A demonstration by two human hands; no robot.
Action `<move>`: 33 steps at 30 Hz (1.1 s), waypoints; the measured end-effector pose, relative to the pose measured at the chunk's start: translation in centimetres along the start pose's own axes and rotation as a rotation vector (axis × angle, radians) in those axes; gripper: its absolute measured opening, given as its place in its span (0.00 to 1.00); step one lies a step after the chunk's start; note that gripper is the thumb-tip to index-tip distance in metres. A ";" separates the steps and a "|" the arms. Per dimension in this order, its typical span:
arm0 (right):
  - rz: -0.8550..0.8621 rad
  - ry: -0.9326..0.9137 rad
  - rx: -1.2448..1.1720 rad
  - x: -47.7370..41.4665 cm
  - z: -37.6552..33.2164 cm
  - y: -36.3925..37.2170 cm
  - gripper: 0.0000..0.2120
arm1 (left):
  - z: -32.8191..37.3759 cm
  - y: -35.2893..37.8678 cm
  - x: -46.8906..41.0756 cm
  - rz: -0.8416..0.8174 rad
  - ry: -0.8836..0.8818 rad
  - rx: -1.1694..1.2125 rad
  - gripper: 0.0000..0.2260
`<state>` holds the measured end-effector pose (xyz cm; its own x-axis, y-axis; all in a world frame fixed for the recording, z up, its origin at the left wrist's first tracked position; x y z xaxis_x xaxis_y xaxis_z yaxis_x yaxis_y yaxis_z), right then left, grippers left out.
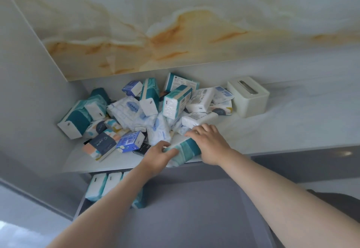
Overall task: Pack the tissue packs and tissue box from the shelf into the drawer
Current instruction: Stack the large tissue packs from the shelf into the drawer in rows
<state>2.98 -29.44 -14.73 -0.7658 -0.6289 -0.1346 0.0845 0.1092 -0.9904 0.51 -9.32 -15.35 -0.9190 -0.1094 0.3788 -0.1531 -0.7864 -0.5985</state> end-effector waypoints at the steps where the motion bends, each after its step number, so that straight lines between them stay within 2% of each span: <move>1: -0.007 -0.003 -0.022 0.1 -0.4 0.2 0.37 | -0.8 -0.7 0.5 -0.040 -0.010 0.066 0.29; 4: -0.034 -0.029 -0.158 0.0 -1.9 0.1 0.30 | -2.8 -2.4 2.4 -0.158 -0.041 0.089 0.23; 6: -0.086 -0.059 -0.194 -0.4 -3.5 -0.1 0.30 | -4.2 -3.5 3.1 -0.146 -0.035 -0.013 0.12; 7: -0.114 -0.071 -0.191 -0.6 -4.4 -0.3 0.30 | -4.7 -4.2 3.5 -0.112 -0.011 -0.076 0.12; 9: -0.168 -0.071 -0.210 -0.9 -6.4 -0.4 0.31 | -5.7 -5.4 4.7 -0.043 0.073 -0.186 0.20; 12: -0.233 -0.033 -0.372 -1.4 -9.5 -0.5 0.33 | -7.8 -7.0 6.5 -0.030 0.201 -0.352 0.35; 13: -0.252 -0.018 -0.425 -1.6 -10.5 -0.6 0.35 | -8.7 -7.4 7.0 -0.014 0.226 -0.428 0.37; 16: -0.300 0.035 -0.577 -1.8 -13.4 -0.4 0.40 | -12.0 -9.1 7.8 0.019 0.222 -0.509 0.32; 20: -0.318 0.077 -0.734 -2.3 -17.4 1.1 0.33 | -16.9 -11.2 8.2 -0.076 0.091 -0.484 0.30; 25: -0.403 0.201 -0.660 -4.0 -23.1 4.7 0.27 | -20.4 -12.0 8.0 -0.015 0.059 -0.643 0.33; 27: -0.430 0.257 -0.588 -4.8 -25.2 6.5 0.27 | -21.4 -12.7 7.9 0.000 0.042 -0.671 0.33; 30: -0.439 0.392 -0.551 -6.3 -27.9 8.7 0.31 | -23.0 -13.4 7.8 -0.005 0.009 -0.671 0.32; 33: -0.470 0.626 -0.731 -7.7 -30.4 10.2 0.30 | -24.3 -12.9 7.8 -0.050 -0.008 -0.715 0.35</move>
<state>-9.63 -0.08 -22.92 -0.8306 -0.2435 0.5008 -0.5472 0.5241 -0.6526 -13.55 14.79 -21.82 -0.9025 -0.0906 0.4211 -0.3978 -0.2000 -0.8954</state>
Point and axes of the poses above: each hand's wrist, its own x-axis away from the middle knuckle, its own y-axis out of the palm, z = x × y, the point moved 2 cm from there along -x, towards the middle knuckle, and after that the axes turned 9 degrees about -y, right-handed, at the moved point
